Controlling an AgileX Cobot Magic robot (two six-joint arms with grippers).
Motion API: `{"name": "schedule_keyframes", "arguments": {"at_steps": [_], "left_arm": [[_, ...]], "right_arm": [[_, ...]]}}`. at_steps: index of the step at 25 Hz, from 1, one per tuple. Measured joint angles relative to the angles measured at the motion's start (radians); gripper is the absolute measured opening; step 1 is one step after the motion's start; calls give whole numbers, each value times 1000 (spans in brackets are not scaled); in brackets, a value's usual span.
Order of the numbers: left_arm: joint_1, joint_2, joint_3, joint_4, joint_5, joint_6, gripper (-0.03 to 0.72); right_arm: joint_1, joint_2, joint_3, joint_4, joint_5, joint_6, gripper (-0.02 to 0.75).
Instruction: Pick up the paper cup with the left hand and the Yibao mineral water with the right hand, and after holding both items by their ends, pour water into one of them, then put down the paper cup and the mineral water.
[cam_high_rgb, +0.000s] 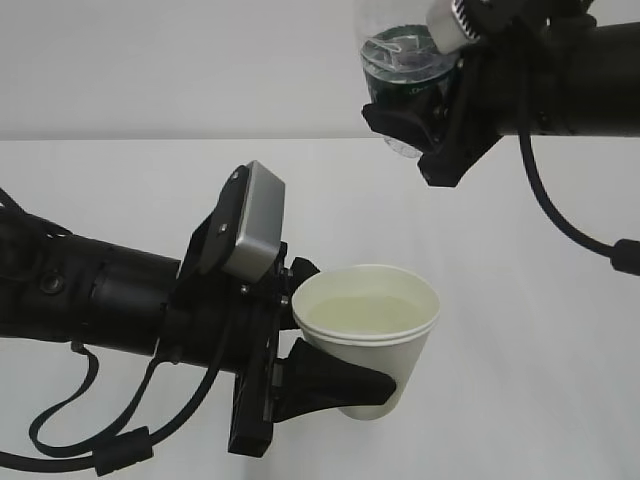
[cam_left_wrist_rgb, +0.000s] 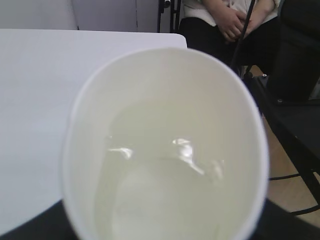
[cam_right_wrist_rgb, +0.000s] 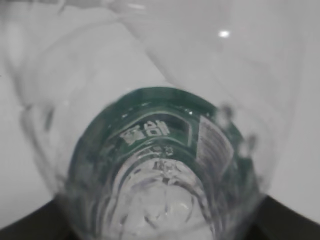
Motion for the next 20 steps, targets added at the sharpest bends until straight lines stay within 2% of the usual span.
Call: {"name": "schedule_keyframes", "arguments": {"at_steps": [20], "left_arm": [[0, 0, 0, -36, 0, 0, 400]], "right_arm": [[0, 0, 0, 0, 13, 195, 426]]}}
